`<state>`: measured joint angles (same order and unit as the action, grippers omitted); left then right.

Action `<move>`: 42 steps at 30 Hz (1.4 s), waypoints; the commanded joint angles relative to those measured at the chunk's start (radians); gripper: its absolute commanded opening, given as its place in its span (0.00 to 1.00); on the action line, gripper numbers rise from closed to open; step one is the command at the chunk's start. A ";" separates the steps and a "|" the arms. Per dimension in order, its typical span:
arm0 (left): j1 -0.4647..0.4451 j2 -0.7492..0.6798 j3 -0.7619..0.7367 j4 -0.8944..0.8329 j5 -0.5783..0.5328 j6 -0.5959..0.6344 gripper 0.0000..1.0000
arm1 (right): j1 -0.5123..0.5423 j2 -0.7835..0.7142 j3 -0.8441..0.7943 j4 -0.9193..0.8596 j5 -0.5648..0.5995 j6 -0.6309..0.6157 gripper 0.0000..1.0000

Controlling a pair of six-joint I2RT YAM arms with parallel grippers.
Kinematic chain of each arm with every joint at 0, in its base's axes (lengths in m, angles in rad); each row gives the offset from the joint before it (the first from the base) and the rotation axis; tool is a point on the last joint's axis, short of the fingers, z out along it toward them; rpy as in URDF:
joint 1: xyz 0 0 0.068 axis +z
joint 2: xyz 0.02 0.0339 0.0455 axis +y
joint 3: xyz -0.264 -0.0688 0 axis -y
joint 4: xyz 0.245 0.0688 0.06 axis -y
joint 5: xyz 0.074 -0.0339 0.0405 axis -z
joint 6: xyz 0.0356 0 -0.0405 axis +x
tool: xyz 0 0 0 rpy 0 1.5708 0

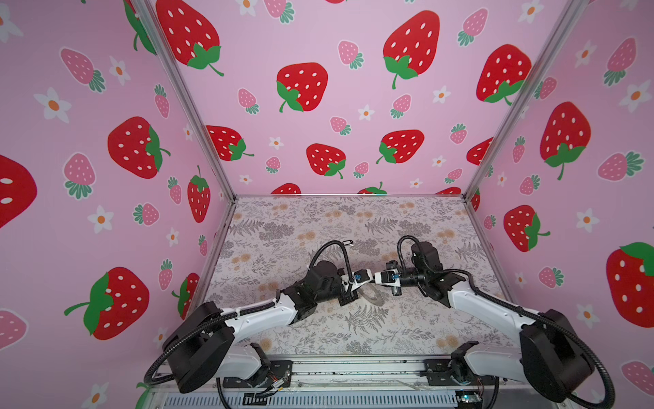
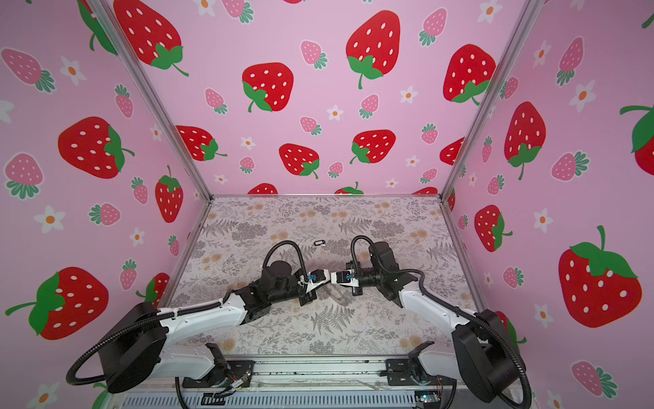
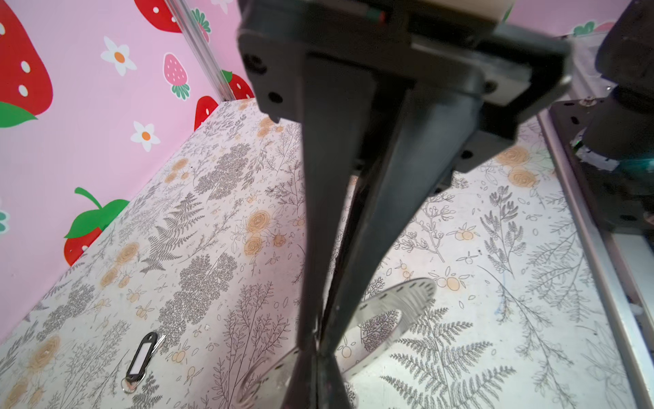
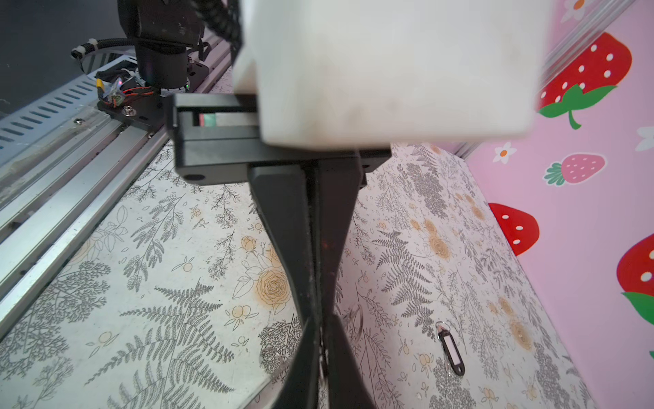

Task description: Put the keys on the keyring

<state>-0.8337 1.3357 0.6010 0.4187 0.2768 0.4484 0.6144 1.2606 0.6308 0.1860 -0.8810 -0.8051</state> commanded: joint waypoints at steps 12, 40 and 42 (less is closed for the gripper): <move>-0.042 -0.099 -0.001 -0.029 -0.096 0.204 0.00 | -0.008 -0.230 -0.092 -0.014 0.269 -0.066 0.28; -0.096 -0.102 -0.075 0.130 -0.150 0.189 0.00 | 0.008 -0.183 -0.160 0.119 0.056 0.043 0.20; -0.094 -0.099 -0.075 0.135 -0.146 0.178 0.00 | 0.010 -0.182 -0.166 0.138 0.045 0.056 0.20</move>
<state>-0.9333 1.2369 0.5312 0.4805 0.0883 0.6628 0.6193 1.0744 0.4786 0.2764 -0.7689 -0.7811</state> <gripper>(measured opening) 0.042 0.197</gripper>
